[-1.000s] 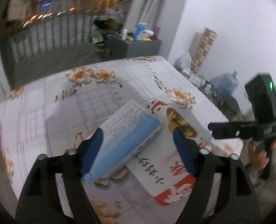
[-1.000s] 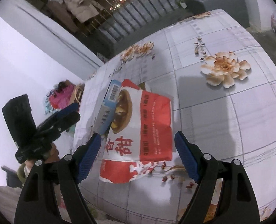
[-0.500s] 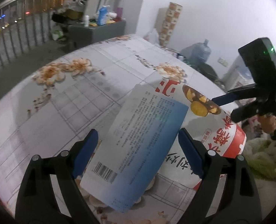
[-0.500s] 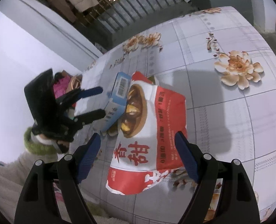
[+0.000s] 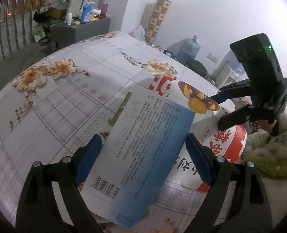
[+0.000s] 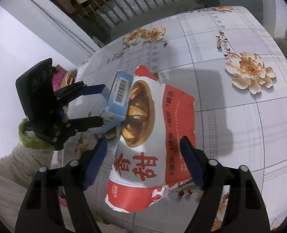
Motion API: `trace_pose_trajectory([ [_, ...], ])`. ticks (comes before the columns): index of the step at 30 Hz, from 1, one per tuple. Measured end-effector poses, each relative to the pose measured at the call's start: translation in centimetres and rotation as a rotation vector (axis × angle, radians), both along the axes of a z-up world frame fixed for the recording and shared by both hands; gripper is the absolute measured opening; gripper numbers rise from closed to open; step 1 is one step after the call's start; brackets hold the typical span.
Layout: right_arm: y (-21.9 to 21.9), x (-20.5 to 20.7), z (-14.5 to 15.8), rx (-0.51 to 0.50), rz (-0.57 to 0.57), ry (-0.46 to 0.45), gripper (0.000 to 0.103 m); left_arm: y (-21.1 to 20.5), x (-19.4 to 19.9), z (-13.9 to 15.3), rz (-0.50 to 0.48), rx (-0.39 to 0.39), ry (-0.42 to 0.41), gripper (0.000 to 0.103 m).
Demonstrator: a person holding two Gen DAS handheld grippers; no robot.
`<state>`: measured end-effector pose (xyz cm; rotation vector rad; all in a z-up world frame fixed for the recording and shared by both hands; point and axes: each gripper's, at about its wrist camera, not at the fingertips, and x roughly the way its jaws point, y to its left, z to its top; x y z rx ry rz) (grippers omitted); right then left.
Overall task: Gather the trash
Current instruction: 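Grasp the blue-white box with left gripper while right gripper grasps the red-white snack bag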
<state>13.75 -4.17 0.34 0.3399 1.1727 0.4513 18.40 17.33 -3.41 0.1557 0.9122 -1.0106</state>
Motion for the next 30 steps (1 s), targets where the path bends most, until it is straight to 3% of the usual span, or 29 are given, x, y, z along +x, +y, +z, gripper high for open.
trace_pose_trajectory([
  [8, -0.6, -0.8, -0.1, -0.027, -0.032, -0.004, 0.06, -1.0, -0.1, -0.3, 0.004, 0.046, -0.014, 0.084],
  [18, -1.1, -1.0, -0.2, -0.025, -0.05, -0.01, 0.045, -2.6, -0.9, -1.2, 0.027, 0.179, -0.099, 0.082],
  [30, -2.7, -1.1, -0.4, 0.05, -0.095, -0.007, 0.036, -1.7, -1.0, -0.5, 0.092, 0.162, -0.114, 0.077],
])
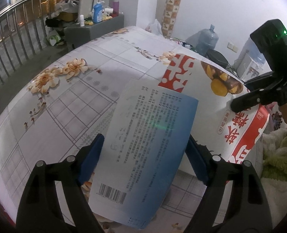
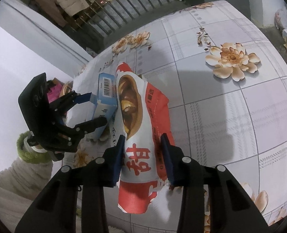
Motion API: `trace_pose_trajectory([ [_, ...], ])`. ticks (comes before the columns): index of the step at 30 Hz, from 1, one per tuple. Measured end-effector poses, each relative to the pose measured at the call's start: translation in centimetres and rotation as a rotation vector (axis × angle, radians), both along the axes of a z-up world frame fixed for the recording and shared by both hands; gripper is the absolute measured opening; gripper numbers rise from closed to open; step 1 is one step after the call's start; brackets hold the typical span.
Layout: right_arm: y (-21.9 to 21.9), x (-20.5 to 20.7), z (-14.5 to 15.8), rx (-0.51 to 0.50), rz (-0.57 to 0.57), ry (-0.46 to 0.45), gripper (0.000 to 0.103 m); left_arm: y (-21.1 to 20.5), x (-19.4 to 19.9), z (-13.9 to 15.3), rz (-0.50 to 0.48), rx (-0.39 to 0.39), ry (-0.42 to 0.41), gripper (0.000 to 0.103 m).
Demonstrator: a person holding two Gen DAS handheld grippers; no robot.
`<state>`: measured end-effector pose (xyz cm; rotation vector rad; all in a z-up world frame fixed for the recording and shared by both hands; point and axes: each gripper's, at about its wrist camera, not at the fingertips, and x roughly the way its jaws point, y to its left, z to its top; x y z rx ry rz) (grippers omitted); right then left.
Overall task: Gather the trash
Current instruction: 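Grasp the blue-white box with left gripper while right gripper grasps the red-white snack bag, then lift the box and snack bag and carry them toward the wastebasket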
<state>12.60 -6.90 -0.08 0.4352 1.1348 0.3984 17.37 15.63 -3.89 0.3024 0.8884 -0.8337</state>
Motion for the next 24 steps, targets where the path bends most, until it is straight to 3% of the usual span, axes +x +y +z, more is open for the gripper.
trace_pose_trajectory([
  [14, -2.0, -1.3, 1.8, 0.068, -0.046, -0.068, 0.035, 1.7, -0.8, 3.1, 0.097, -0.109, -0.035, 0.076],
  [24, -8.0, -3.2, 3.5, 0.207, -0.194, -0.146, 0.035, 1.9, -1.6, 6.2, 0.147, -0.2, -0.067, 0.076],
])
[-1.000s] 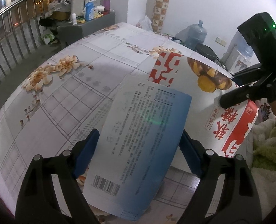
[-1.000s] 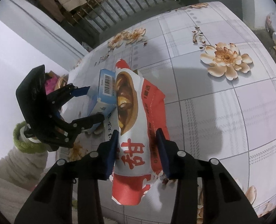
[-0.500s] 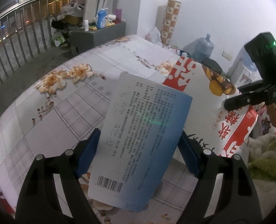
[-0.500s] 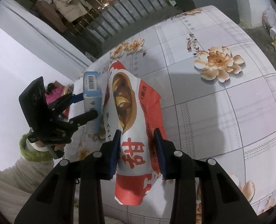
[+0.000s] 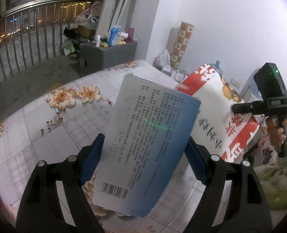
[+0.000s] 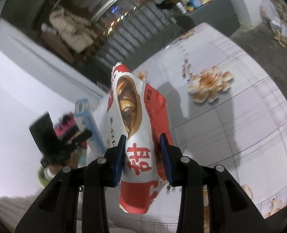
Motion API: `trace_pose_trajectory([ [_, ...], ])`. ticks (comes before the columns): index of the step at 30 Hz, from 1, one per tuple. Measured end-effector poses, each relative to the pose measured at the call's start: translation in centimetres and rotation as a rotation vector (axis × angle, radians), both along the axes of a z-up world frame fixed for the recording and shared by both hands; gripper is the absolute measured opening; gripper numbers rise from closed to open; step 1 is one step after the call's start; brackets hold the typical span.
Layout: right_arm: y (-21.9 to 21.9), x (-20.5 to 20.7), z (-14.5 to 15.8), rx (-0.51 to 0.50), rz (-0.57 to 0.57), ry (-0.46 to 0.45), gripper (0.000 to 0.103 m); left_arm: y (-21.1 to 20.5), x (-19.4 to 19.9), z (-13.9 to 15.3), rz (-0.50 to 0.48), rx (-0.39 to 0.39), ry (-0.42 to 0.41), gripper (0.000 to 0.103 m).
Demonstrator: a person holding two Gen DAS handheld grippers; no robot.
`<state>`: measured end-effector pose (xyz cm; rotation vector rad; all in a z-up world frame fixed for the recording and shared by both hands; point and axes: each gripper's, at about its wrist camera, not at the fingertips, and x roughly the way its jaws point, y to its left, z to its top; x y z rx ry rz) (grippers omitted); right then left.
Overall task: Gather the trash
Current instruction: 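Lift the box and snack bag and carry them toward the wastebasket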
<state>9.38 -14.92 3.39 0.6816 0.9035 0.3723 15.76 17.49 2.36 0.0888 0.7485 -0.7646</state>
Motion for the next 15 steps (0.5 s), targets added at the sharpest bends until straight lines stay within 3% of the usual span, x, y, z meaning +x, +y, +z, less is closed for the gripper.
trace_pose_trajectory([
  [5, -4.6, -0.8, -0.5, 0.118, -0.128, -0.003, 0.035, -0.6, -0.1, 1.0, 0.039, -0.017, -0.001, 0.076],
  [15, -8.7, -2.7, -0.4, 0.154, -0.248, -0.054, 0.034, -0.6, 0.5, 2.4, 0.137, -0.064, 0.071, 0.076],
])
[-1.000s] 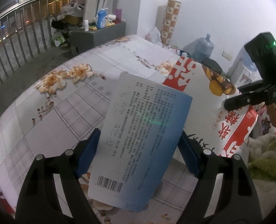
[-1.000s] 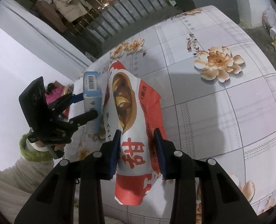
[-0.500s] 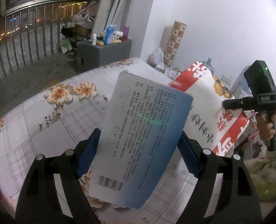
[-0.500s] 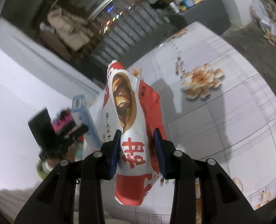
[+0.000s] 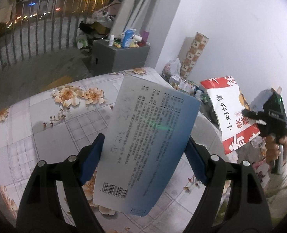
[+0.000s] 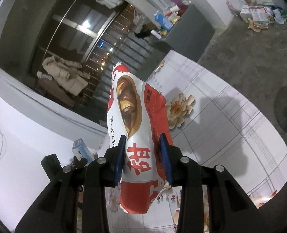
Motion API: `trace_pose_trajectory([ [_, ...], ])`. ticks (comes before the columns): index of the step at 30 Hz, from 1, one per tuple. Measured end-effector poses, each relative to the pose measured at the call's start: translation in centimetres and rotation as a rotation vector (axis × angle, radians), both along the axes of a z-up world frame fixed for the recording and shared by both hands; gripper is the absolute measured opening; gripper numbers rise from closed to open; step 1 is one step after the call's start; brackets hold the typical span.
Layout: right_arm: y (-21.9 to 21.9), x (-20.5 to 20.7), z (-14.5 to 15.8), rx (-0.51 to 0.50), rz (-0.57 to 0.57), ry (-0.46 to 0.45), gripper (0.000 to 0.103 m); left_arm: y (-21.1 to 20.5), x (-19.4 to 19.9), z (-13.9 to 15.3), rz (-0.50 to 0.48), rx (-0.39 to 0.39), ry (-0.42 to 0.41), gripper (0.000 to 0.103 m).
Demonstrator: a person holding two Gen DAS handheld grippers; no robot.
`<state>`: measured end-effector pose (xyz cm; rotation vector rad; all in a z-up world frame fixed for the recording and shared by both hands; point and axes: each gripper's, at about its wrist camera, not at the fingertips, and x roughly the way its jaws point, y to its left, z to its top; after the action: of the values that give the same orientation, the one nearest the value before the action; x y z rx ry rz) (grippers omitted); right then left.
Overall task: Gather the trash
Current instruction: 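Lift the box and snack bag and carry them toward the wastebasket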
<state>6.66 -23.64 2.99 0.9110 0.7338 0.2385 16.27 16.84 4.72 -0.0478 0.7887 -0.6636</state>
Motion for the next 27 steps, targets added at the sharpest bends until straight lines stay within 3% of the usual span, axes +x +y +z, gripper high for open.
trace_pose_trajectory([
  [10, -3.8, -1.7, -0.9, 0.007, -0.078, -0.013, 0.034, -2.9, 0.7, 2.5, 0.041, -0.018, 0.031, 0.076],
  [22, -15.5, -10.1, -3.3, 0.087, -0.399, -0.016, 0.034, -19.6, 2.4, 2.9, -0.174, -0.045, 0.083, 0.076],
  [27, -17.1, -11.8, -4.3, 0.112, -0.423, 0.001, 0.034, -25.1, 2.2, 1.7, -0.247, -0.063, 0.114, 0.076],
])
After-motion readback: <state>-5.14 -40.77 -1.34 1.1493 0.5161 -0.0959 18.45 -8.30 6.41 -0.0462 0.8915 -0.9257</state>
